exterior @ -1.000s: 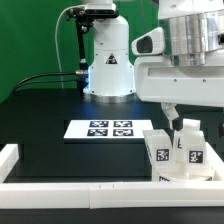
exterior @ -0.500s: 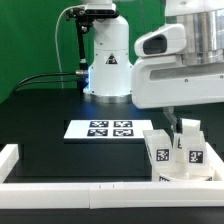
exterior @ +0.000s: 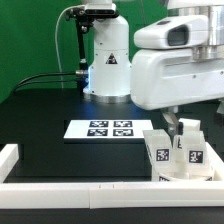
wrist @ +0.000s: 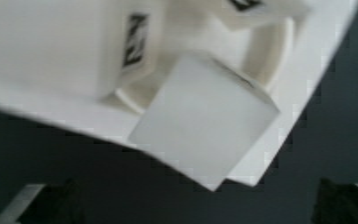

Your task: Assemble stool

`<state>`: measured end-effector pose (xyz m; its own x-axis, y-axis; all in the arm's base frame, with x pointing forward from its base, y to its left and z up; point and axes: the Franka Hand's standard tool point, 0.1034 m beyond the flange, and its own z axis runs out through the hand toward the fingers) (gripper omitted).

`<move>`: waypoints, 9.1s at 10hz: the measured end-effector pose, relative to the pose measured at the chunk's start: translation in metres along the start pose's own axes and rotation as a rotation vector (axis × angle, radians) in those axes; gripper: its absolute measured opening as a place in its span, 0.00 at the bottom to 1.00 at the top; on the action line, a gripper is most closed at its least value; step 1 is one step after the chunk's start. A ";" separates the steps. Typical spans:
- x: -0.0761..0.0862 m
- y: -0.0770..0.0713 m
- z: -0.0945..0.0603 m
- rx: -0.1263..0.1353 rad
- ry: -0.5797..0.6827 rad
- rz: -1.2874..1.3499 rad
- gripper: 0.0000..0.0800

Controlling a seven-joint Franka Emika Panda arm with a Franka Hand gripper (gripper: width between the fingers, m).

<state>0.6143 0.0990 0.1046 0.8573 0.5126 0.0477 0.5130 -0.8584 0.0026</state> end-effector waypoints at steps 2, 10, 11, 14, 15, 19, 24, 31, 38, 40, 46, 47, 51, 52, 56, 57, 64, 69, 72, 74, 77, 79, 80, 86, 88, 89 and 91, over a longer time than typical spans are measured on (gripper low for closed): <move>0.006 -0.004 0.006 0.009 -0.067 -0.227 0.81; -0.007 -0.011 0.034 0.005 -0.136 -0.274 0.81; -0.008 -0.010 0.034 0.005 -0.136 -0.272 0.81; -0.008 -0.009 0.034 0.001 -0.137 -0.221 0.50; -0.008 -0.009 0.034 -0.002 -0.136 -0.155 0.43; -0.005 -0.008 0.035 -0.045 -0.108 0.455 0.43; -0.001 -0.006 0.035 0.032 -0.088 1.168 0.43; -0.004 -0.016 0.036 0.063 -0.091 2.080 0.43; 0.000 -0.015 0.039 0.237 -0.003 2.712 0.43; 0.000 -0.016 0.040 0.233 0.003 2.673 0.42; 0.013 -0.023 0.012 0.208 0.039 1.922 0.81; 0.012 -0.022 0.013 0.202 0.044 1.870 0.81; 0.007 -0.019 0.006 0.108 0.032 1.388 0.81; 0.007 -0.013 -0.001 0.094 0.026 1.202 0.81; 0.007 0.000 -0.014 0.061 0.002 0.761 0.81; 0.006 0.002 -0.014 0.058 0.003 0.712 0.81; -0.003 0.015 0.000 0.025 -0.012 -0.043 0.81; -0.015 -0.004 0.021 0.019 -0.064 -0.205 0.81; -0.019 -0.004 0.030 0.021 -0.077 -0.157 0.81; -0.020 -0.003 0.031 0.020 -0.079 -0.138 0.49; -0.020 -0.001 0.031 0.014 -0.076 0.028 0.43; -0.019 0.006 0.032 -0.010 -0.051 0.301 0.43; -0.017 0.007 0.031 0.000 -0.032 0.483 0.43; -0.018 0.011 0.031 0.049 -0.024 1.051 0.43; -0.022 0.014 0.032 0.033 -0.023 1.368 0.43; -0.026 0.016 0.032 0.043 -0.020 1.519 0.43; -0.032 0.017 0.032 0.049 -0.008 1.688 0.43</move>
Offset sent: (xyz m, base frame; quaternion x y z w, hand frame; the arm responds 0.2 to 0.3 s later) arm 0.0000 0.0000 0.0000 0.0000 0.0000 -0.1296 0.9916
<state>0.5976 0.0687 0.0712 0.4109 -0.9108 -0.0398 -0.9104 -0.4077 -0.0708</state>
